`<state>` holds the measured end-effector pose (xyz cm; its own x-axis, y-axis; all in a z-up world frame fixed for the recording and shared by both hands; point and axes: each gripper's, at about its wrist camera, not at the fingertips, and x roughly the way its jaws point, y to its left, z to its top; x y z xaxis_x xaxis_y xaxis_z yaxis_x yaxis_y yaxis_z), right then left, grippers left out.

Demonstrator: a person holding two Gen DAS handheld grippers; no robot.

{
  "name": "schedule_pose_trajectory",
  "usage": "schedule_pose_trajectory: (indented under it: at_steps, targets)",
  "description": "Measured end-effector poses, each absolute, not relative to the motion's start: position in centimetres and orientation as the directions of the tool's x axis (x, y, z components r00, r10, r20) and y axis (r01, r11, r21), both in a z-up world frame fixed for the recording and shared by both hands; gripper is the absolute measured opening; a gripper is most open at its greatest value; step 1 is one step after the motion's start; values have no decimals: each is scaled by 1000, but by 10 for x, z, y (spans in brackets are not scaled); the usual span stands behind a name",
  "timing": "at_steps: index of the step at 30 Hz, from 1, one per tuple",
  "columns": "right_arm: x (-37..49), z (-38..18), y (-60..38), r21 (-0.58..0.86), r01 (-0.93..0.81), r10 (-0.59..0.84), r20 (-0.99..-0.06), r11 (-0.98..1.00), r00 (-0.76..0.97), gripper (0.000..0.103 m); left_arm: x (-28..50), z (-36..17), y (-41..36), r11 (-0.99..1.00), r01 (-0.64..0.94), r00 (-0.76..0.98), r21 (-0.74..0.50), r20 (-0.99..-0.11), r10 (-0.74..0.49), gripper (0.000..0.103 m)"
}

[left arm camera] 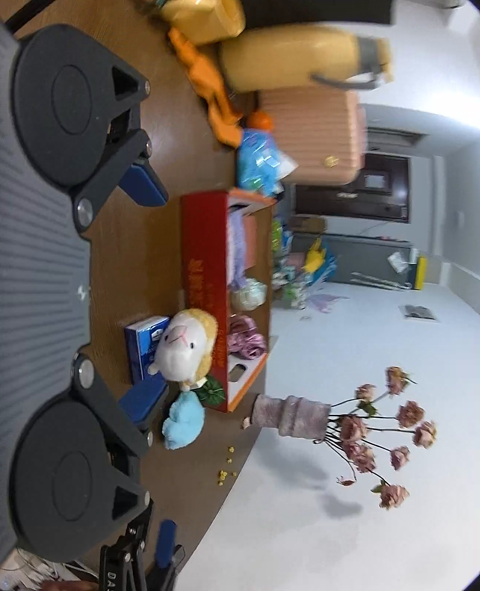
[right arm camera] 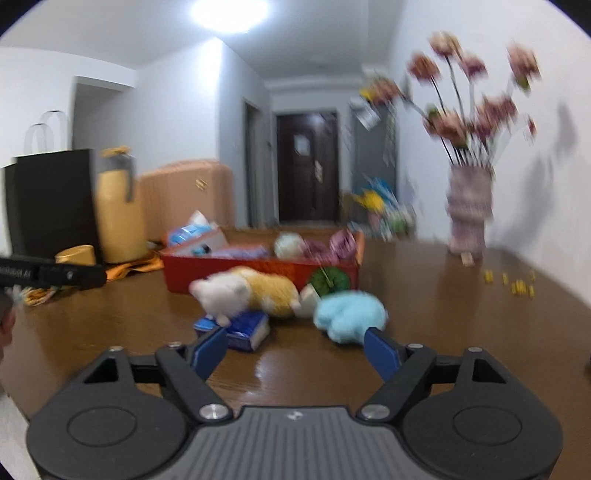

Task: Organize soft objects
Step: 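Reach both grippers to the blue milk carton and close them on it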

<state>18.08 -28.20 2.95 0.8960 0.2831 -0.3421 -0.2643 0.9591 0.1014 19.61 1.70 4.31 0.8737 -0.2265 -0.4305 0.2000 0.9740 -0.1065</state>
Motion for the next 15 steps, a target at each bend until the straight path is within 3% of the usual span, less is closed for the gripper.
schedule_pose_trajectory:
  at_steps: [2, 5, 9, 14, 15]
  targets:
    - [198, 24, -284, 175, -257, 306, -379, 951, 873, 70, 221, 30, 14, 971, 192, 831, -140, -503, -237, 81]
    - [227, 14, -282, 280, -238, 343, -430, 930, 835, 63, 263, 12, 8, 963, 179, 754, -202, -601, -266, 73]
    - [263, 6, -264, 323, -242, 376, -464, 915, 802, 50, 301, -2, 5, 941, 198, 697, -274, -635, -332, 64]
    - [311, 0, -237, 373, -268, 432, -485, 888, 760, 37, 328, -13, 5, 904, 198, 649, -380, -640, -411, 41]
    - [318, -3, -233, 376, -267, 436, -494, 887, 752, 31, 330, -14, 6, 892, 199, 643, -405, -633, -431, 37]
